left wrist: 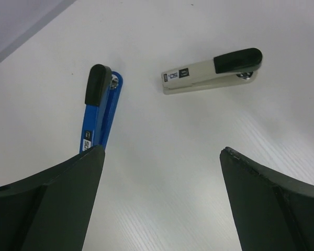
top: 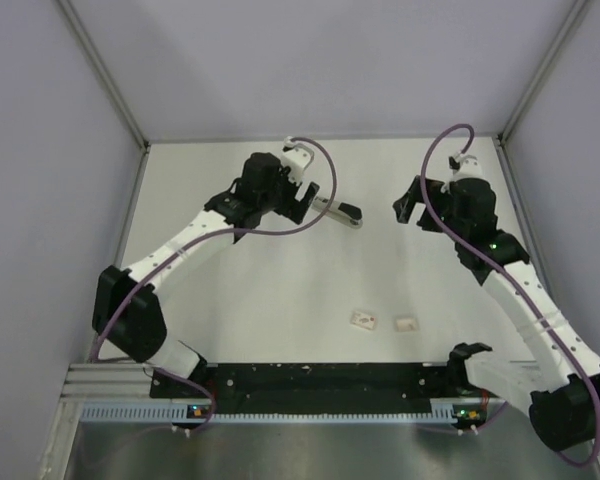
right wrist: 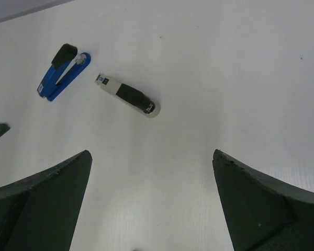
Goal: Unload the staples from the stapler
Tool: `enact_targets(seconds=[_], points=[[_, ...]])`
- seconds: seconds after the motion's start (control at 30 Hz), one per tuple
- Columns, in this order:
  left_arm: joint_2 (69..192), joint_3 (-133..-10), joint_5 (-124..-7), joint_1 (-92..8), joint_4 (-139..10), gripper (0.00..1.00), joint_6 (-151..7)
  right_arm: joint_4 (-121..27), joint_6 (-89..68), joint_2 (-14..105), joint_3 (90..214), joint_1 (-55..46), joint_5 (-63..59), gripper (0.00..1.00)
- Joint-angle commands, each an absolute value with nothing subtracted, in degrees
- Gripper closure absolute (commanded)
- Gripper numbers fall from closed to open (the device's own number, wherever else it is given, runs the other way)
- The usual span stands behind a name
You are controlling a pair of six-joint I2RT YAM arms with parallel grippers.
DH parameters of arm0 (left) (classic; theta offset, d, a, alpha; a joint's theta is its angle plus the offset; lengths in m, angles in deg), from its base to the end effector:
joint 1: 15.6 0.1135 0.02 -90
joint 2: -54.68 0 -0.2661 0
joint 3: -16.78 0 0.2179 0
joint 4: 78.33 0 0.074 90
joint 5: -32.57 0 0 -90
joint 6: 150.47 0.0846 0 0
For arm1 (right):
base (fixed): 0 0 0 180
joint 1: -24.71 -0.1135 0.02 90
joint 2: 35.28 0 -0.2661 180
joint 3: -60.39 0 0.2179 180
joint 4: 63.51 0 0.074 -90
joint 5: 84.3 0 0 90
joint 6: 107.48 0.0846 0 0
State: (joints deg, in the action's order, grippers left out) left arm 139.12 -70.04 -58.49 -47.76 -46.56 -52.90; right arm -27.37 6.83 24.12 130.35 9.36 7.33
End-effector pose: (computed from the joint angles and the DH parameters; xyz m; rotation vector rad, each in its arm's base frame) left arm 0.2956 -0.1877 0.3096 0.7228 1.9672 -0.2798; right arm 0.2338 0.0617 0.3140 0.1777 2.0335 0.4089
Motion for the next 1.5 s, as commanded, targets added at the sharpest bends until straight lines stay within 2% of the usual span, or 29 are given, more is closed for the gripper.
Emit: enact_targets(seconds=[0.0,0.13,0.27,0.37,0.47,0.53,0.7,1.07,1.2,1.47], points=[[147.0,-77.3,-49.4,-47.5,-50.4,0.01,-49.7,-26.1,5.5,18.3,129.4,4.9,6.6,0.01],[153.6,-79.4,-43.6,-47.2,-54.5,0.01,-46.2,-26.8,6.2,14.9,128.0,4.0,1.8,0.01],[159.3,-83.0,-45.5,-44.4,-55.0,0.01,-46.0,-26.2,6.5,13.8,127.2,2.9,-0.3,0.01],[162.3,-85.3,-52.2,-40.4,-55.1,0.03,-48.9,-26.2,6.5,13.5,126.5,1.7,-0.7,0.01],[164.6,-86.7,-65.1,-36.0,-55.8,0.15,-51.9,-26.7,6.4,13.6,125.9,0.9,-1.1,0.01],[166.2,-87.8,-70.4,-33.7,-56.2,0.15,-53.3,-27.1,6.4,13.8,125.4,0.5,-1.5,0.01],[170.8,-91.6,-73.0,-32.1,-54.9,0.14,-50.1,-27.8,6.5,14.6,125.0,-0.2,-2.4,0.01],[181.7,-109.7,-78.4,-31.6,-36.1,0.07,-39.6,-28.0,6.3,16.3,124.9,-0.9,-3.8,0.01],[183.2,-110.7,-77.6,-31.6,-34.0,0.02,-37.8,-28.4,6.2,16.9,124.8,-1.0,-4.2,0.01],[186.5,-113.5,-76.9,-31.6,-32.7,0.02,-37.4,-28.5,6.3,17.2,124.5,-1.2,-4.5,0.01]])
